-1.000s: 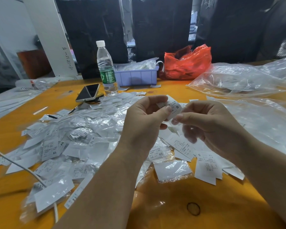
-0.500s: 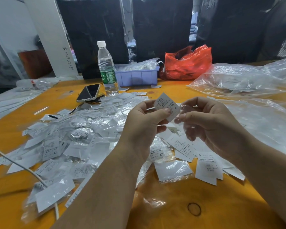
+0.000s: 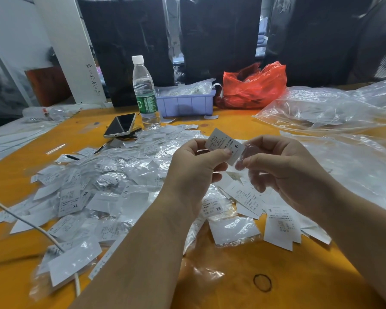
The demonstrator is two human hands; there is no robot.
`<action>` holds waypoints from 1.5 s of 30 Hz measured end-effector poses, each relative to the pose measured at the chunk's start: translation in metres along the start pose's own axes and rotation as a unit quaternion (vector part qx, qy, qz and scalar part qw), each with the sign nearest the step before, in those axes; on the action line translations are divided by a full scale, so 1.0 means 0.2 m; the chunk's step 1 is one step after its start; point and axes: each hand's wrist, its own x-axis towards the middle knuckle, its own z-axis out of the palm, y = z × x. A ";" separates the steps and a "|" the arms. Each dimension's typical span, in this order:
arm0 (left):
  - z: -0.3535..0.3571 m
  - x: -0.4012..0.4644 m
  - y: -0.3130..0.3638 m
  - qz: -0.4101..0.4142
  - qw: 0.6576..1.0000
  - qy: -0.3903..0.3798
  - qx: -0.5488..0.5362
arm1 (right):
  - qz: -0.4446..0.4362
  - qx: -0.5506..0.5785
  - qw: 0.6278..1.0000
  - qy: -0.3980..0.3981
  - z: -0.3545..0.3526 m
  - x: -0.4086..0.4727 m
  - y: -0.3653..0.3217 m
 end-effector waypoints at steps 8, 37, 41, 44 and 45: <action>0.01 -0.02 0.01 0.084 0.994 0.005 0.075 | 0.001 -0.037 0.999 -0.021 0.00 0.00 0.02; 0.01 -0.03 0.01 0.118 0.983 -0.039 0.136 | -0.106 -0.158 0.979 0.071 0.00 -0.01 0.01; 0.00 -0.02 0.00 0.122 0.982 -0.015 0.146 | -0.102 -0.168 0.980 0.034 0.00 -0.02 0.00; 0.00 -0.02 0.00 0.119 0.983 -0.019 0.141 | -0.094 -0.156 0.983 0.016 0.00 -0.02 0.01; 0.00 -0.01 0.00 0.117 0.983 -0.023 0.142 | -0.096 -0.152 0.983 0.023 0.00 -0.02 0.01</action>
